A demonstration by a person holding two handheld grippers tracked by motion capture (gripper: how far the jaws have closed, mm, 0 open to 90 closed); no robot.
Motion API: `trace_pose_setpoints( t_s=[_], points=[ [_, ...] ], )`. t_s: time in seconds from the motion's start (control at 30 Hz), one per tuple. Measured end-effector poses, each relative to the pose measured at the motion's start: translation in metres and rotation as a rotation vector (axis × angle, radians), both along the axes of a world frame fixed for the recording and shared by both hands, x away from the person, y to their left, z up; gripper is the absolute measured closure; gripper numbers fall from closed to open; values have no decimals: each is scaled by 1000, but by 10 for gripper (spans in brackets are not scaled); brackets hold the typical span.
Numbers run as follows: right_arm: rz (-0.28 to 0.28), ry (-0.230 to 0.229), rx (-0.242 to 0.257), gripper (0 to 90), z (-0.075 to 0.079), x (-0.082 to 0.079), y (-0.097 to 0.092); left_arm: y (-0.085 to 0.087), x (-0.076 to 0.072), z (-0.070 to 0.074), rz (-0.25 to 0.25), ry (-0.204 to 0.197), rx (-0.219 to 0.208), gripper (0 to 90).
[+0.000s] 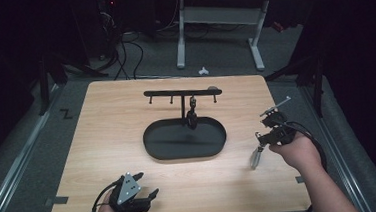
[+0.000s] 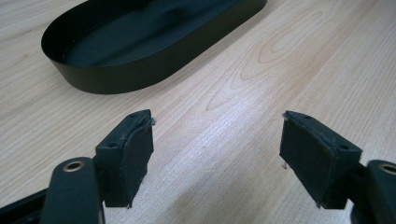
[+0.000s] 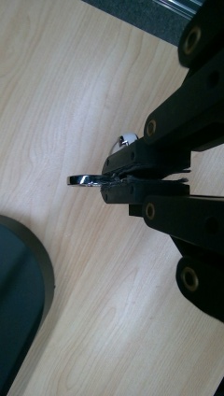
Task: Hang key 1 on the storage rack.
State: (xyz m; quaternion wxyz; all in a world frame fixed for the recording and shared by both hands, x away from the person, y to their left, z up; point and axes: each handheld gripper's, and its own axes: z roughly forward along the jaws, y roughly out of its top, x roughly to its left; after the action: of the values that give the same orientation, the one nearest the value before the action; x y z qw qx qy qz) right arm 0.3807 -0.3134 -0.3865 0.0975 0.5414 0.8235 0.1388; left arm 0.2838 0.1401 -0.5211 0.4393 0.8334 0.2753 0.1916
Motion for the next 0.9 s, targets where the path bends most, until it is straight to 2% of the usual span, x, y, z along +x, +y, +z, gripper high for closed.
trace_pose_setpoints(
  t_s=[0.13, 0.6, 0.9],
  points=[
    [9, -10, -3, 862, 7, 0, 3, 0, 0, 0, 3, 0, -1, 262],
    [20, -14, -9, 862, 13, 1, 6, 0, -1, 0, 4, -1, -5, 259],
    [39, -23, -1, 862, 20, 7, 19, -1, -1, 0, -4, -4, 2, 259]
  ],
)
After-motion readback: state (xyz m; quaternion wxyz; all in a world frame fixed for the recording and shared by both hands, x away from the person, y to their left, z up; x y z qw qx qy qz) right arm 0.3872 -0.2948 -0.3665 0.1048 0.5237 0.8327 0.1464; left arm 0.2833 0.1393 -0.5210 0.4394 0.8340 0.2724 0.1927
